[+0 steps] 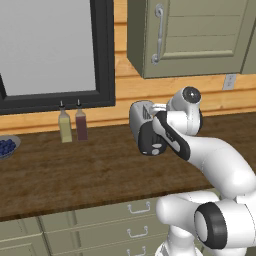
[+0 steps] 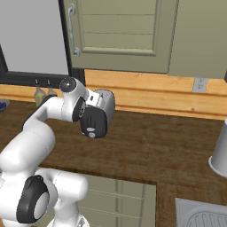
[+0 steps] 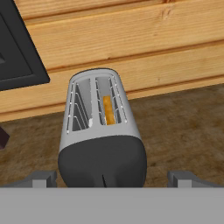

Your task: Start the toaster. Once the lever pops up, take the bread to the plate on the dining counter.

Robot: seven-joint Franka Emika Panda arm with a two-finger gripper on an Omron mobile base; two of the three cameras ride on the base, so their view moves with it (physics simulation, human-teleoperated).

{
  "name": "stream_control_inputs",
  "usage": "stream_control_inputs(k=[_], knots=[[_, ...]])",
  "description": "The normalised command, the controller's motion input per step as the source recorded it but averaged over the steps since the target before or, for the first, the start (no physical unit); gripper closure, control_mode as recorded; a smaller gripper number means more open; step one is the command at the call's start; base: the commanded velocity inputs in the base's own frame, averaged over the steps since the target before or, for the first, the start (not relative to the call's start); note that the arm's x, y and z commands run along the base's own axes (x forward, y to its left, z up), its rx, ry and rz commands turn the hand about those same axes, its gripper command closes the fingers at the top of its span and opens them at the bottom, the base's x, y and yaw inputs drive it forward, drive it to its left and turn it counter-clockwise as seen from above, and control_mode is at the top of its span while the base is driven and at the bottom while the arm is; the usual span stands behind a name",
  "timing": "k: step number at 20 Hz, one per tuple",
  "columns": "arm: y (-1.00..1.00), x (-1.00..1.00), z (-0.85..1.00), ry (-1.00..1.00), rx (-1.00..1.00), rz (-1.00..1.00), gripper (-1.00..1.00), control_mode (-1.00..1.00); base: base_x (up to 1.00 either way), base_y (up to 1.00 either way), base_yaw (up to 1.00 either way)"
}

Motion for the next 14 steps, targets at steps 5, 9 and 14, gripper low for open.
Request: stream_control_inputs(k=[5, 9, 14], knots=[[0.0, 0.0, 0.0, 0.0, 0.0, 0.0, -1.0, -1.0, 0.0, 0.0, 0.0], [0.0, 0.0, 0.0, 0.0, 0.0, 0.0, -1.0, -1.0, 0.0, 0.0, 0.0], [0.0, 0.0, 0.0, 0.0, 0.0, 0.0, -1.0, -1.0, 0.0, 0.0, 0.0]])
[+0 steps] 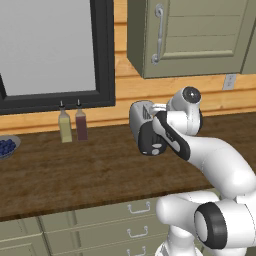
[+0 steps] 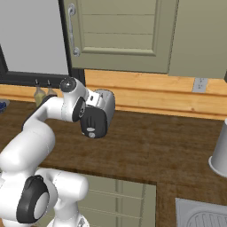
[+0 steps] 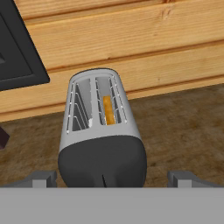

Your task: Start the toaster. Once the lever pops up, take the bread to the plate on the dining counter.

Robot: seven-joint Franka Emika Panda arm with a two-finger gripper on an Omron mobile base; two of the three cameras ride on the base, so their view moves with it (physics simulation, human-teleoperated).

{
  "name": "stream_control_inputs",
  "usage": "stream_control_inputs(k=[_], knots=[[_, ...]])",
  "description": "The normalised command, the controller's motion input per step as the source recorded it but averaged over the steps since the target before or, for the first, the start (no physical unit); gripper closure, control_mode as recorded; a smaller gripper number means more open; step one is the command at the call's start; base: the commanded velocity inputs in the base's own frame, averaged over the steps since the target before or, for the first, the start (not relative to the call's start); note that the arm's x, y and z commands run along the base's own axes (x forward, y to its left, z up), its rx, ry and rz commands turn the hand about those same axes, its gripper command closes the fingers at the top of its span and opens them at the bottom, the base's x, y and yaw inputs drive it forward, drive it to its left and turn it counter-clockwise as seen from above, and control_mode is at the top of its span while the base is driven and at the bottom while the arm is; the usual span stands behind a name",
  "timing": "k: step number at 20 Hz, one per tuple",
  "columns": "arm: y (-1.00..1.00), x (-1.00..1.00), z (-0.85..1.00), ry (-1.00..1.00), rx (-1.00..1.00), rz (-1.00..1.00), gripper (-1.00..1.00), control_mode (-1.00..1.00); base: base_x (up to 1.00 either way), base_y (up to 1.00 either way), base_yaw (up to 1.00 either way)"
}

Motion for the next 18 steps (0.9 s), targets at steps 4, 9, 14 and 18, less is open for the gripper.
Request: stream_control_inputs(k=[4, 9, 14, 18], knots=[[0.0, 0.0, 0.0, 0.0, 0.0, 0.0, -1.0, -1.0, 0.0, 0.0, 0.0], [0.0, 0.0, 0.0, 0.0, 0.0, 0.0, -1.0, -1.0, 0.0, 0.0, 0.0], [0.0, 0.0, 0.0, 0.0, 0.0, 0.0, -1.0, -1.0, 0.0, 0.0, 0.0], [0.0, 0.0, 0.0, 0.0, 0.0, 0.0, -1.0, -1.0, 0.0, 0.0, 0.0]])
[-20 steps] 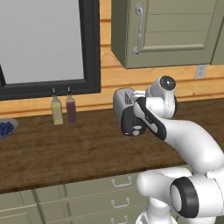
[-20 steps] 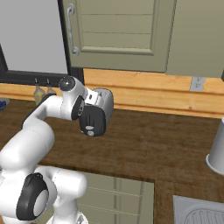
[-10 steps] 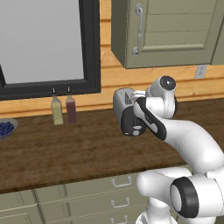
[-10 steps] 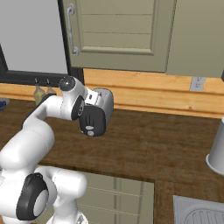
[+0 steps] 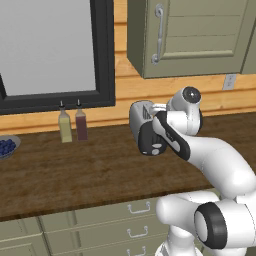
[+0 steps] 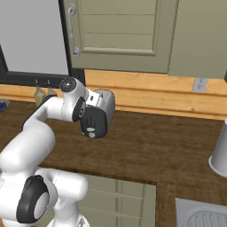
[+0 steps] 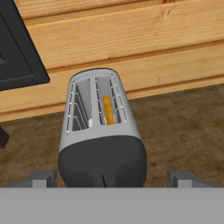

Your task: Start the toaster. Once the lever pops up, take the bread to the plate on the dining counter.

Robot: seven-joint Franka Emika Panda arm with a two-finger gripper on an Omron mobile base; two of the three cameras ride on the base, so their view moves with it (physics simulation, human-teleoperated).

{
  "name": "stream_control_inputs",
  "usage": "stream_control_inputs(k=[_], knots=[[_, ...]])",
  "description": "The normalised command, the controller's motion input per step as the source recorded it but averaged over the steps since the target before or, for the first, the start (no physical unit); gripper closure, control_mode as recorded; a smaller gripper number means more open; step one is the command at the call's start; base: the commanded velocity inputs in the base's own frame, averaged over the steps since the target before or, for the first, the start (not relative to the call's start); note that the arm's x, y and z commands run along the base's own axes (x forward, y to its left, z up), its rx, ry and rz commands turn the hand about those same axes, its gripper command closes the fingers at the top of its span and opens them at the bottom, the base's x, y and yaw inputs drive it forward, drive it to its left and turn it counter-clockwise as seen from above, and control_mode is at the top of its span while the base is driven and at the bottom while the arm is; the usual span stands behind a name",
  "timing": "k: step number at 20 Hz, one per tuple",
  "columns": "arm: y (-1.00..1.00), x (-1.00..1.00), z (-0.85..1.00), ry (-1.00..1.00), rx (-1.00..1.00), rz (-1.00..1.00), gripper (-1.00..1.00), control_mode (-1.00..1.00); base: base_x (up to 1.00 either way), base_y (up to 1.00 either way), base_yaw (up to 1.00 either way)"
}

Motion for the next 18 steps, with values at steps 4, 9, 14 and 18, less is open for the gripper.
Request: stream_control_inputs(k=[4, 9, 14, 18], knots=[[0.0, 0.0, 0.0, 0.0, 0.0, 0.0, -1.0, -1.0, 0.0, 0.0, 0.0], [0.0, 0.0, 0.0, 0.0, 0.0, 0.0, -1.0, -1.0, 0.0, 0.0, 0.0], [0.0, 0.0, 0.0, 0.0, 0.0, 0.0, -1.0, -1.0, 0.0, 0.0, 0.0], [0.0, 0.0, 0.0, 0.0, 0.0, 0.0, -1.0, -1.0, 0.0, 0.0, 0.0]])
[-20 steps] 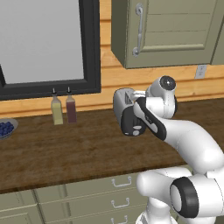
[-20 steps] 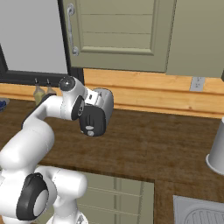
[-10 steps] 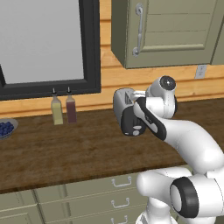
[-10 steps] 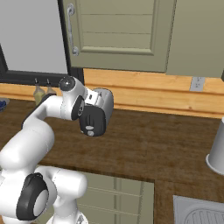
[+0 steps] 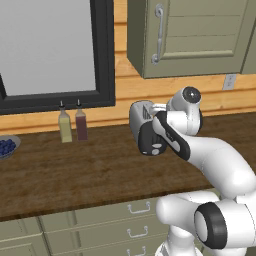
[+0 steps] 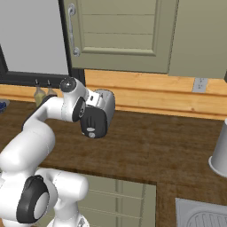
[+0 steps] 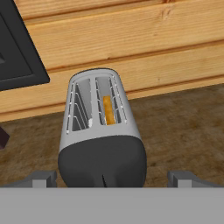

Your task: Start the toaster. Once the lever pops up, take the bread to the plate on the dining counter.

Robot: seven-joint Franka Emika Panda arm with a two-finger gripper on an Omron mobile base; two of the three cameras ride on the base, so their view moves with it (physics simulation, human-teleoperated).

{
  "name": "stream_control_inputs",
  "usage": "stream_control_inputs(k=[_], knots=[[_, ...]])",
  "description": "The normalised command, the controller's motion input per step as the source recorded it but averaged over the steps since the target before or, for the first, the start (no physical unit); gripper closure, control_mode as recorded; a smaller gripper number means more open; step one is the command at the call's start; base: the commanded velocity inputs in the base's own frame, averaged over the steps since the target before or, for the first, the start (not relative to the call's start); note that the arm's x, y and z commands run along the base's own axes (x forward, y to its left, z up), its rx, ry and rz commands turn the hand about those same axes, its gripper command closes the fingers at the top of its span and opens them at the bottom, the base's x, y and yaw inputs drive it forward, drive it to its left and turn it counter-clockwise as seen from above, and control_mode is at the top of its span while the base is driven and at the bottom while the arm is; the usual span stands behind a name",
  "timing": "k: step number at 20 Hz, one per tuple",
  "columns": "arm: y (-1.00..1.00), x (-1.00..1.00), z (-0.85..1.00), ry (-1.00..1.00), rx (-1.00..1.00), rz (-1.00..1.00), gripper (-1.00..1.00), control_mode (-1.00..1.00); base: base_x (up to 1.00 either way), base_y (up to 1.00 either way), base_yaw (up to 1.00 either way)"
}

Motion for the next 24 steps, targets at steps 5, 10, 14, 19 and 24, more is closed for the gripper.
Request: stream_control_inputs(k=[5, 10, 14, 19, 24], knots=[[0.0, 0.0, 0.0, 0.0, 0.0, 0.0, -1.0, -1.0, 0.0, 0.0, 0.0], [0.0, 0.0, 0.0, 0.0, 0.0, 0.0, -1.0, -1.0, 0.0, 0.0, 0.0], [0.0, 0.0, 0.0, 0.0, 0.0, 0.0, -1.0, -1.0, 0.0, 0.0, 0.0], [0.0, 0.0, 0.0, 0.0, 0.0, 0.0, -1.0, -1.0, 0.0, 0.0, 0.0], [0.0, 0.0, 0.0, 0.0, 0.0, 0.0, -1.0, -1.0, 0.0, 0.0, 0.0]])
